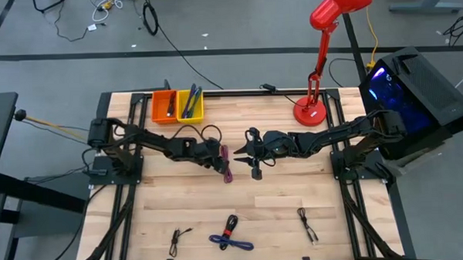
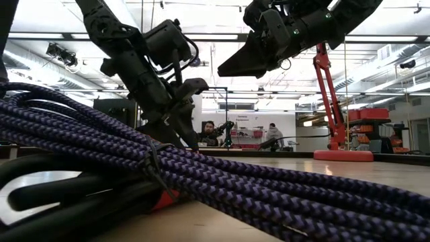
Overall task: Pick & Place USB Port
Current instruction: Put the black and pink USB cable into the yellow bin
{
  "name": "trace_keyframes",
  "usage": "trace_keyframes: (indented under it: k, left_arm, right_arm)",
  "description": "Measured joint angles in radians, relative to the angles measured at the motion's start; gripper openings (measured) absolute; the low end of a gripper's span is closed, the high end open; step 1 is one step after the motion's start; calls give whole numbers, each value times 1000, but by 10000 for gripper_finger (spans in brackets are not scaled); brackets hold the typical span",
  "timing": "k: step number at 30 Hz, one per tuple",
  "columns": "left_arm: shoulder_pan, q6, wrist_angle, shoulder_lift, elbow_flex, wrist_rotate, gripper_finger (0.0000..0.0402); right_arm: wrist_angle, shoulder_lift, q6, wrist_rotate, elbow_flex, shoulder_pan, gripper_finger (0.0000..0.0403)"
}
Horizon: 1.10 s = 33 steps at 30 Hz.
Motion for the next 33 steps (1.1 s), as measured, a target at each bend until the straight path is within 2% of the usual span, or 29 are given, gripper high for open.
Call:
trace_keyframes:
  k: [17,22,25,29,33]
  left_arm:
    - [13,-1,5,135,122,-3,127]
    - [13,34,-57,139,138,-16,121]
    - [16,33,-147,136,140,-40,93]
    - [19,62,-178,143,139,-40,23]
    - [16,92,-176,142,138,-42,6]
  right_arm:
    - [-11,0,-14,0,0,0,102]
    - [-12,0,-14,0,0,0,102]
    - [-12,0,-14,-7,0,0,102]
    - [-11,0,-14,-33,0,0,102]
    - [-19,0,-14,-42,0,0,102]
